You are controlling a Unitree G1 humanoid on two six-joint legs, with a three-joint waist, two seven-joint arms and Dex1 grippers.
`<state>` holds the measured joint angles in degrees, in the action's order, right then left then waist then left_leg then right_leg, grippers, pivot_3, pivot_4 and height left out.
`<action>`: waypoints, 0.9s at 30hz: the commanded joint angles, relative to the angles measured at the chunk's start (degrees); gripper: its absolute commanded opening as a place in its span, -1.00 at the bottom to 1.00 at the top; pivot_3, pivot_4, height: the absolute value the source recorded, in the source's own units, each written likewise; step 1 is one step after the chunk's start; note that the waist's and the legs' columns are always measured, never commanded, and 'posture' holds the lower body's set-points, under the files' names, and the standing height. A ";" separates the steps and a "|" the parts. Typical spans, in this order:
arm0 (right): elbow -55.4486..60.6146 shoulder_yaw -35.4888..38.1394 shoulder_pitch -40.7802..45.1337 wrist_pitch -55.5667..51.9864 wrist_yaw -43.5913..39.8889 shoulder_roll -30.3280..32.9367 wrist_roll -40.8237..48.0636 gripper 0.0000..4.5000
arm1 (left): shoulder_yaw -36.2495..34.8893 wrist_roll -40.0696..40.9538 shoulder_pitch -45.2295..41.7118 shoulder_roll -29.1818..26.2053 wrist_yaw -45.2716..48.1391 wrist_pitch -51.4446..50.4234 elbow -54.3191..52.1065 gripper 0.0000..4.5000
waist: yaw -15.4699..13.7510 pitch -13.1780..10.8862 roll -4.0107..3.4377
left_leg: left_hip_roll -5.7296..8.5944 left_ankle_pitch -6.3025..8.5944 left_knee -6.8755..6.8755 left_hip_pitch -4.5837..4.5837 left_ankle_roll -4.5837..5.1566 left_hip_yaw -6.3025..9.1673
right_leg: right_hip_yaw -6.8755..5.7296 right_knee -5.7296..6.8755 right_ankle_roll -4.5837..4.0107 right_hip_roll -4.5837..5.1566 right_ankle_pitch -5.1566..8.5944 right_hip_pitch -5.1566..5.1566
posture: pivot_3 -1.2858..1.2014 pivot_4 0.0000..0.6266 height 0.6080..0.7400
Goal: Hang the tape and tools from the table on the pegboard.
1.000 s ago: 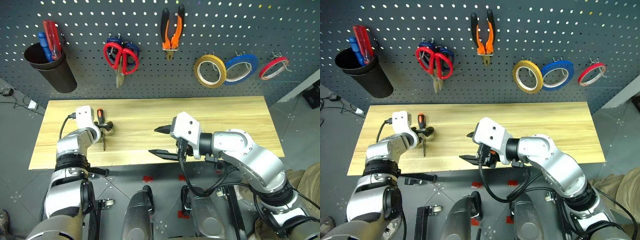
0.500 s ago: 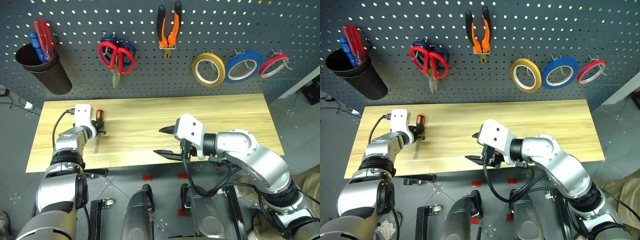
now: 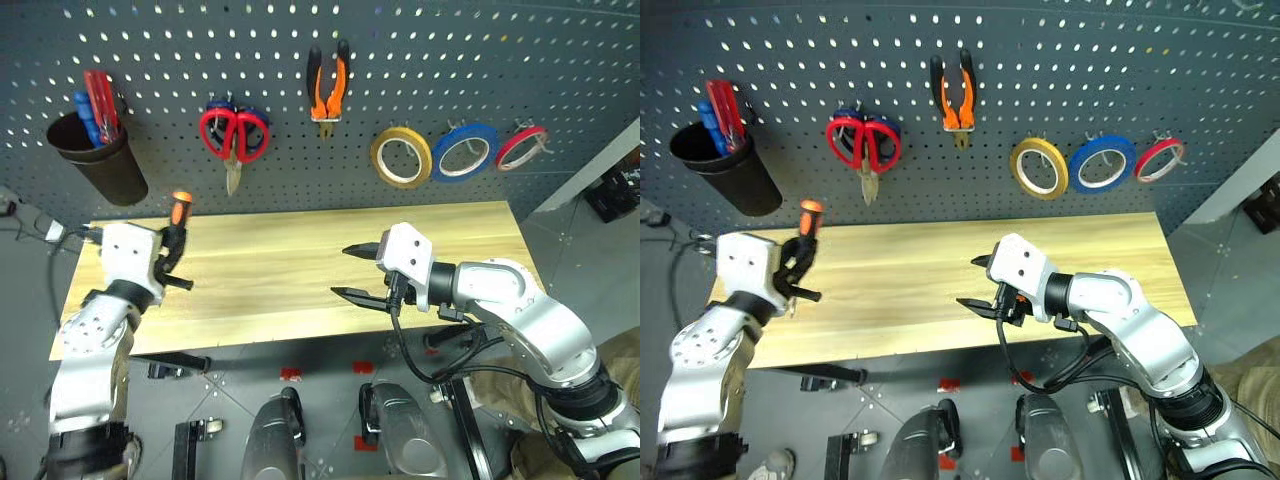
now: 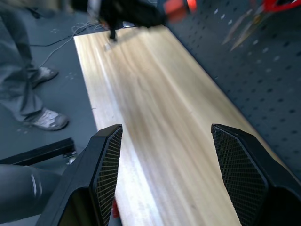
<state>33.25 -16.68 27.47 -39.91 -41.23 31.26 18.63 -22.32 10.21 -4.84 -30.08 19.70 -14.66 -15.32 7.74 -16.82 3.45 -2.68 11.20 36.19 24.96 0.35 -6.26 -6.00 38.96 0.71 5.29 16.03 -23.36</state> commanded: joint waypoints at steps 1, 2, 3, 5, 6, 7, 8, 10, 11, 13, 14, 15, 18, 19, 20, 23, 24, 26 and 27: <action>0.12 2.83 0.53 1.16 -0.64 -0.72 2.04 0.43 | -5.82 0.44 -1.60 0.15 -6.17 -2.29 -11.95 -0.74 | -0.01 0.72 0.02 | -0.01 0.00 0.00 -0.04 0.01 0.04 | -0.04 0.02 -0.01 -0.02 -0.01 0.05 | -0.14 -0.51 1.00; -0.04 3.49 0.93 0.41 -0.52 -1.22 3.00 0.43 | -6.63 0.35 -2.61 -0.05 -7.36 -3.05 -13.57 -0.74 | -0.02 1.06 0.01 | -0.03 0.03 0.00 -0.08 0.07 0.06 | -0.05 0.03 -0.02 -0.05 -0.03 0.08 | -0.14 -0.51 1.00; -0.08 4.30 1.39 -0.78 -0.21 -1.92 4.20 0.43 | -7.47 0.29 -4.09 -0.57 -8.35 -3.55 -14.58 -0.74 | -0.04 1.44 -0.03 | -0.03 0.02 0.00 -0.08 0.09 0.08 | -0.06 0.03 -0.02 -0.06 -0.06 0.08 | -0.14 -0.51 1.00; -0.58 5.87 2.76 -3.56 1.00 -3.95 6.57 0.43 | -8.75 0.21 -8.73 -2.24 -9.97 -4.02 -14.04 -0.74 | -0.15 1.84 0.01 | -0.02 -0.04 0.02 -0.10 0.14 0.08 | -0.02 0.05 -0.03 -0.09 -0.09 0.09 | -0.13 -0.51 1.00; -1.08 6.50 3.74 -5.06 1.93 -5.21 7.53 0.43 | -9.12 0.37 -12.28 -3.35 -10.64 -3.74 -12.29 -0.74 | -0.22 1.91 0.04 | -0.02 -0.08 0.02 -0.11 0.14 0.09 | -0.02 0.06 -0.04 -0.11 -0.12 0.10 | -0.13 -0.52 1.00; -1.61 6.82 4.64 -6.24 2.72 -6.20 8.02 0.43 | -9.16 0.31 -15.28 -4.24 -11.08 -3.26 -10.38 -0.74 | -0.32 1.93 0.06 | -0.04 -0.16 0.04 -0.12 0.13 0.11 | -0.03 0.08 -0.07 -0.14 -0.19 0.10 | -0.13 -0.53 1.00; -2.06 6.89 5.39 -7.00 3.47 -6.92 8.05 0.43 | -8.76 -0.08 -18.21 -5.22 -11.26 -2.40 -8.12 -0.74 | -0.38 1.98 0.07 | -0.04 -0.25 0.04 -0.11 0.08 0.15 | -0.04 0.08 -0.09 -0.16 -0.25 0.10 | -0.13 -0.53 1.00; -3.00 6.40 6.86 -7.56 4.90 -8.31 7.50 0.43 | -6.88 -1.24 -24.79 -7.23 -11.13 0.80 -1.82 -0.74 | -0.64 2.31 0.06 | -0.03 -0.34 0.04 -0.10 0.03 0.16 | -0.04 0.09 -0.10 -0.18 -0.30 0.09 | -0.14 -0.54 1.00; -3.46 6.04 7.54 -7.73 5.61 -9.05 7.26 0.43 | -5.75 -2.06 -27.82 -8.04 -10.94 3.11 1.86 -0.74 | -0.78 2.53 0.07 | -0.02 -0.39 0.04 -0.10 -0.04 0.14 | -0.01 0.09 -0.09 -0.19 -0.31 0.09 | -0.14 -0.55 1.00; -4.53 5.28 8.75 -7.81 7.29 -10.43 6.43 0.43 | -2.87 -3.90 -34.14 -8.96 -10.36 8.67 10.63 -0.74 | -1.03 2.90 0.05 | -0.02 -0.41 0.04 -0.10 -0.07 0.09 | 0.02 0.09 -0.07 -0.20 -0.33 0.07 | -0.15 -0.55 1.00; -4.99 4.93 9.19 -7.75 8.07 -10.99 5.94 0.43 | -1.58 -5.06 -36.66 -9.32 -10.25 11.59 14.83 -0.74 | -1.18 3.02 0.06 | -0.01 -0.41 0.03 -0.10 -0.07 0.07 | 0.03 0.10 -0.07 -0.20 -0.33 0.06 | -0.16 -0.55 1.00; -5.30 4.61 9.54 -7.71 8.72 -11.40 5.51 0.43 | -0.73 -5.67 -38.54 -9.55 -10.01 13.84 18.17 -0.74 | -1.21 3.15 0.05 | -0.01 -0.41 0.02 -0.09 -0.08 0.07 | 0.02 0.08 -0.07 -0.20 -0.33 0.05 | -0.17 -0.54 1.00; -5.83 3.96 10.16 -7.57 10.20 -12.00 4.18 0.43 | 1.18 -7.82 -43.04 -10.14 -10.42 20.66 27.83 -0.74 | -1.15 3.22 0.06 | -0.01 -0.40 0.00 -0.09 -0.07 -0.01 | 0.08 0.03 -0.07 -0.18 -0.33 0.03 | -0.18 -0.54 1.00; -5.91 3.78 10.26 -7.53 10.61 -12.17 3.78 0.43 | 1.71 -8.63 -44.31 -10.36 -10.85 23.04 31.23 -0.74 | -1.15 3.22 0.06 | -0.01 -0.39 0.00 -0.08 -0.06 -0.05 | 0.11 0.03 -0.07 -0.18 -0.33 0.02 | -0.18 -0.53 1.00; -5.89 3.66 10.32 -7.55 10.93 -12.35 3.55 0.43 | 2.12 -9.04 -45.39 -10.51 -10.94 25.05 34.40 -0.74 | -1.14 3.22 0.06 | 0.00 -0.39 0.01 -0.08 -0.06 -0.06 | 0.11 0.03 -0.07 -0.17 -0.33 0.02 | -0.18 -0.53 1.00; -5.13 3.05 10.10 -7.66 11.30 -12.62 3.38 0.43 | 2.86 -10.37 -47.48 -11.10 -12.08 30.53 43.54 -0.74 | -0.87 3.22 0.06 | -0.02 -0.39 0.00 -0.06 -0.06 -0.11 | 0.12 0.03 -0.07 -0.17 -0.33 -0.04 | -0.19 -0.51 1.00; -4.95 2.77 10.03 -7.54 11.29 -12.61 3.27 0.43 | 3.04 -10.94 -47.91 -11.33 -12.77 32.32 45.99 -0.74 | -0.71 3.22 0.06 | -0.02 -0.39 0.00 -0.06 -0.06 -0.10 | 0.12 0.04 -0.07 -0.17 -0.33 -0.05 | -0.19 -0.51 1.00; -4.66 2.44 9.90 -7.45 11.30 -12.75 3.14 0.43 | 3.20 -11.52 -48.65 -11.38 -14.30 35.08 50.23 -0.74 | -0.13 3.22 0.06 | -0.03 -0.39 0.00 -0.06 -0.06 -0.10 | 0.11 0.05 -0.07 -0.17 -0.33 -0.05 | -0.19 -0.50 1.00; -4.61 2.37 9.94 -7.56 11.44 -13.04 3.19 0.43 | 3.37 -11.63 -48.96 -11.17 -14.96 36.20 52.29 -0.74 | 0.14 3.22 0.06 | -0.03 -0.39 0.00 -0.06 -0.06 -0.10 | 0.11 0.05 -0.07 -0.16 -0.33 -0.05 | -0.19 -0.50 1.00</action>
<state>26.17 -14.62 36.89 -48.06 -29.95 18.78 21.53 -18.72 -0.79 -51.75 -40.08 6.50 17.89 35.37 7.88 -13.60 3.51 -2.70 10.81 36.19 24.90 0.29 -6.37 -5.89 39.02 0.65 5.13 15.70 -23.41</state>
